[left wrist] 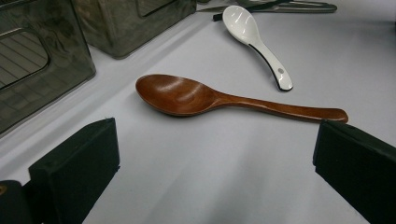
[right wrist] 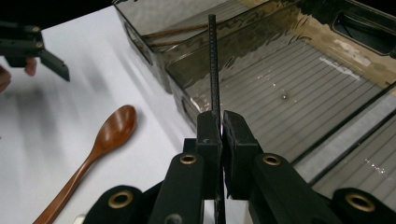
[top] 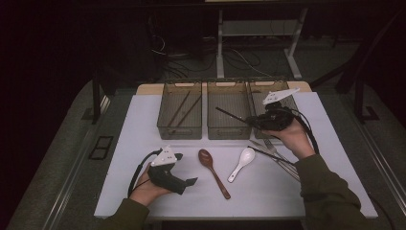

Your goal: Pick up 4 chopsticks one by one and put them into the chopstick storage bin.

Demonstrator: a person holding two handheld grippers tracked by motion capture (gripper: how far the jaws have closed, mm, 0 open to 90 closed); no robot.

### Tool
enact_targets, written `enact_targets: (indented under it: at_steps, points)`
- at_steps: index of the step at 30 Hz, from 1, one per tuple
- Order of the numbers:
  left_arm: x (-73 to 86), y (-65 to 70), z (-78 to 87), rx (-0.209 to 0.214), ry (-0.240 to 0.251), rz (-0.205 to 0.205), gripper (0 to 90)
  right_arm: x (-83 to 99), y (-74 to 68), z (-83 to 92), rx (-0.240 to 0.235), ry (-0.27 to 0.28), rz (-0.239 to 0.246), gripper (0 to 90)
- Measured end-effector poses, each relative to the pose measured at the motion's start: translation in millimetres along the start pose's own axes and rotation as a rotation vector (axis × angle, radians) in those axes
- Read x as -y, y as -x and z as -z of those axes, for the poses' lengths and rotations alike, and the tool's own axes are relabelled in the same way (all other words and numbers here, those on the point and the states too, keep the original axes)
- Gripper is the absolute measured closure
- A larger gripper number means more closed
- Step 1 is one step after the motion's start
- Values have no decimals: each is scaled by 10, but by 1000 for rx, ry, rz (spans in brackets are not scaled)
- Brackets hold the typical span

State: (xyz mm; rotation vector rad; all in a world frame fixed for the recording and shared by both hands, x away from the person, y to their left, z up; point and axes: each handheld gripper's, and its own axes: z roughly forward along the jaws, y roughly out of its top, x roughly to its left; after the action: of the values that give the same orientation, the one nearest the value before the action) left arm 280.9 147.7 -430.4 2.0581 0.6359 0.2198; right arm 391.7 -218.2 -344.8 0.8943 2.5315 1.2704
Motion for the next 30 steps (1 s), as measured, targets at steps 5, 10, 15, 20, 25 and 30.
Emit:
enact_targets:
  at_steps: [5,10,15,20,25,30]
  points:
    - [-1,4,-8,2,3,3,0,-117,-11,-100,6,-5,-6,853]
    - [-1,18,-23,11,-4,0,0,-267,-42,-216,12,-13,1,853]
    - [-4,29,-26,18,2,-1,0,-421,-81,-364,20,-20,2,853]
    - [-10,29,-17,22,2,-6,0,-557,-116,-545,20,-38,6,853]
    - [-12,40,-21,28,9,-5,0,-703,-150,-734,30,-61,10,853]
    - [-19,34,-8,30,3,-18,0,-869,-182,-927,44,-77,-1,853]
